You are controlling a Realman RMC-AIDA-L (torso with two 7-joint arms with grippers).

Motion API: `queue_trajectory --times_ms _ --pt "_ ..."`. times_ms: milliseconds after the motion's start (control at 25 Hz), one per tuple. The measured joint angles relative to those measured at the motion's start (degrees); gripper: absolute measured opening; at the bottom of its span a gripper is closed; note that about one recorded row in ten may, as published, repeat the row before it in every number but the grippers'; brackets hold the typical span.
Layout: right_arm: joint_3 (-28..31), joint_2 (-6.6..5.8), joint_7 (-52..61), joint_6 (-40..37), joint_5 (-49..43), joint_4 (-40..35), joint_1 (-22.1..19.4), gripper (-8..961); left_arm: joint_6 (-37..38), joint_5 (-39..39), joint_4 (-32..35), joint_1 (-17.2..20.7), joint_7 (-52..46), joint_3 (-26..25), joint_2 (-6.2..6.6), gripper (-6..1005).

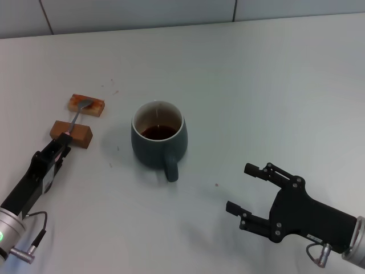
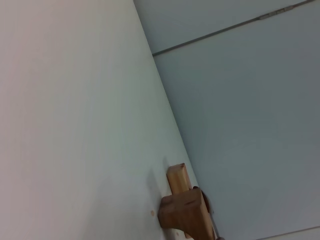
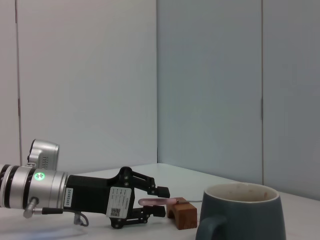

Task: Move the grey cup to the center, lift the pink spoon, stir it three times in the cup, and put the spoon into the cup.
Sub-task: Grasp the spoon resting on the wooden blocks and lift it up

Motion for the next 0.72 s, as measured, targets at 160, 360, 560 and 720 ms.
queue_trajectory --times_ms 160,360,560,720 --pt "0.0 0.0 0.02 0.04 0.0 0.02 0.18 794 0.0 0.0 0.0 -0.24 0.0 0.01 0.0 327" --pt "0.0 0.0 0.02 0.19 0.0 0.02 0.29 793 0.0 0.0 0.0 -0.31 -0.04 -0.19 0.0 315" --pt "0.0 0.0 0.14 0.31 0.0 0.02 0.52 792 -0.7 0.0 0.0 -0.33 -0.61 -0.43 0.0 316" --pt "0.0 0.0 0.27 0.32 0.0 0.02 0.66 792 -0.98 -0.02 -0.03 -0.34 -0.8 -0.48 0.0 308"
